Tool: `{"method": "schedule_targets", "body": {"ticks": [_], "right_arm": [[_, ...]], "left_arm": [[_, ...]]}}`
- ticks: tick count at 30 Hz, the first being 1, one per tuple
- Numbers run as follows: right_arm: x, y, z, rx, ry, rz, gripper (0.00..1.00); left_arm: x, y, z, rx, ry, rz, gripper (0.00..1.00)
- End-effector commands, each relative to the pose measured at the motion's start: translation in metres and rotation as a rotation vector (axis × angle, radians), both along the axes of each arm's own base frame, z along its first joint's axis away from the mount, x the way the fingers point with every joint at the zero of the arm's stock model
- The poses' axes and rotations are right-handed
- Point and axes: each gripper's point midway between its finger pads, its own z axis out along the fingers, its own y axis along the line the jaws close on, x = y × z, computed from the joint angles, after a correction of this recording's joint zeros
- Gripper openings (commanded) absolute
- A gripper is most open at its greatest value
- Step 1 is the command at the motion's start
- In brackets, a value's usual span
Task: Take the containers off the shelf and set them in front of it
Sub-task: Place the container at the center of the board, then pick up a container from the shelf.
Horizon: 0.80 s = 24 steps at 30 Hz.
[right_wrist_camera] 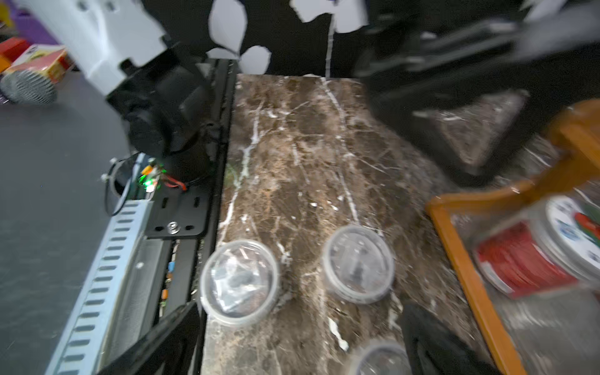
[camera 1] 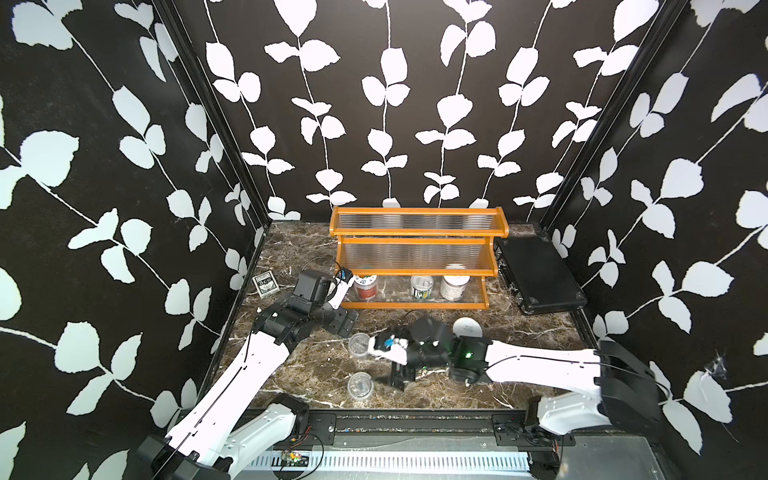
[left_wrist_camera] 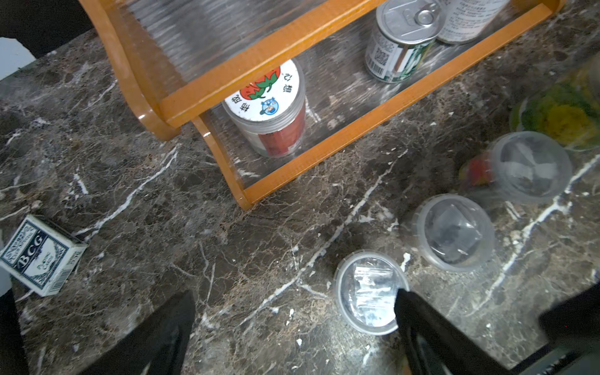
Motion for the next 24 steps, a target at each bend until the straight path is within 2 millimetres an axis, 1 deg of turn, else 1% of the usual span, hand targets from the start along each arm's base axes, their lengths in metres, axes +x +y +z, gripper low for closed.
{"method": "schedule_targets", "body": {"ticks": [1,3,6,10,12,16,24], "right_arm": [[0.036,-0.020,-0.002,0.016,0.071,-0.218,1.00],[0.054,-0.023,0.003,0.029,0.088,-0.308,1.00],[0.074,-0.025,0.012,0.068,0.109,-0.387,1.00],[0.088,-0.031,0.022,0.091,0.087,-0.424,1.00],[0.094,-0.039,0.025,0.093,0.084,-0.448,1.00],[0.104,-0.060,0.032,0.098,0.086,-0.496,1.00],[0.124,-0.114,0.052,0.071,0.057,-0.612,1.00]], "left_arm": [[0.005,0.010,0.007,0.015,-0.026,0.053,0.98],[0.007,0.008,0.006,-0.007,-0.030,0.066,0.98],[0.010,0.006,0.004,-0.029,-0.029,0.084,0.98],[0.017,-0.004,0.001,-0.100,-0.039,0.092,0.98],[0.023,-0.010,-0.005,-0.145,-0.043,0.106,0.98],[0.039,-0.019,-0.015,-0.211,-0.077,0.160,0.98],[0.078,-0.040,-0.035,-0.196,-0.175,0.235,0.99]]}}
